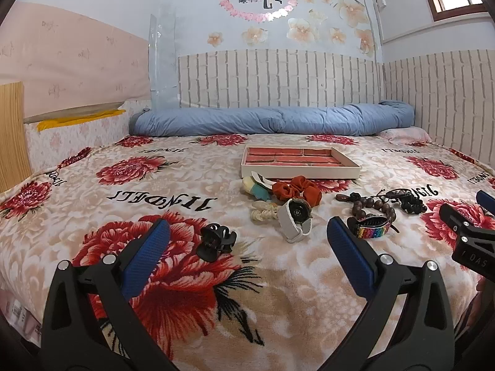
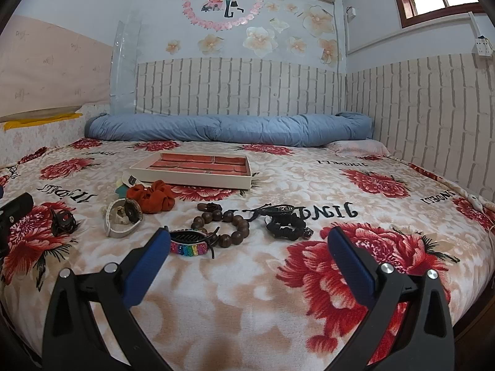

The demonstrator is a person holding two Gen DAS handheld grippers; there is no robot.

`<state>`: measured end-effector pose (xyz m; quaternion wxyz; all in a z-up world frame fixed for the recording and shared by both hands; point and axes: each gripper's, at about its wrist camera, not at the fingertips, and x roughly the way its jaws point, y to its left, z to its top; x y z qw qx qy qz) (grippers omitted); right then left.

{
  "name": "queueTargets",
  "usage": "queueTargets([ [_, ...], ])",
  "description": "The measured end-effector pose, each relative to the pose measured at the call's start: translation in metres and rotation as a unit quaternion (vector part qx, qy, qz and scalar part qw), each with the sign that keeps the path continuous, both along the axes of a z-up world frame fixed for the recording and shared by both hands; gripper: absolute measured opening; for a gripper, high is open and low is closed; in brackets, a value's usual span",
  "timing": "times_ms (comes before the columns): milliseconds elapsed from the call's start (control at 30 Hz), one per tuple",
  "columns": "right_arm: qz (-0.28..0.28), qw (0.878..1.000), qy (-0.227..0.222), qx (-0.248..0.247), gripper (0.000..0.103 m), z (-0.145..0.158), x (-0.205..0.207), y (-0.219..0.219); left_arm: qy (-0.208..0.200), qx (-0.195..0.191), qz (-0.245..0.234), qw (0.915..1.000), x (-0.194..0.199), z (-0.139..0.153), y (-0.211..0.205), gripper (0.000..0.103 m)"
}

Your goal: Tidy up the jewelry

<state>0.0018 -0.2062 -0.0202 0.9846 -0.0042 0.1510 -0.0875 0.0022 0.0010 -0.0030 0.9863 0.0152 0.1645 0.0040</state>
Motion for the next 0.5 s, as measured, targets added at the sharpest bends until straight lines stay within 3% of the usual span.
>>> queueTargets([
  [500, -0.001, 1.000, 0.001, -0.001, 0.099, 0.0000, -0.0001, 0.0002, 0.002, 0.002, 0.002, 1.0000, 0.0005, -0.0026, -0.0010, 0.098],
])
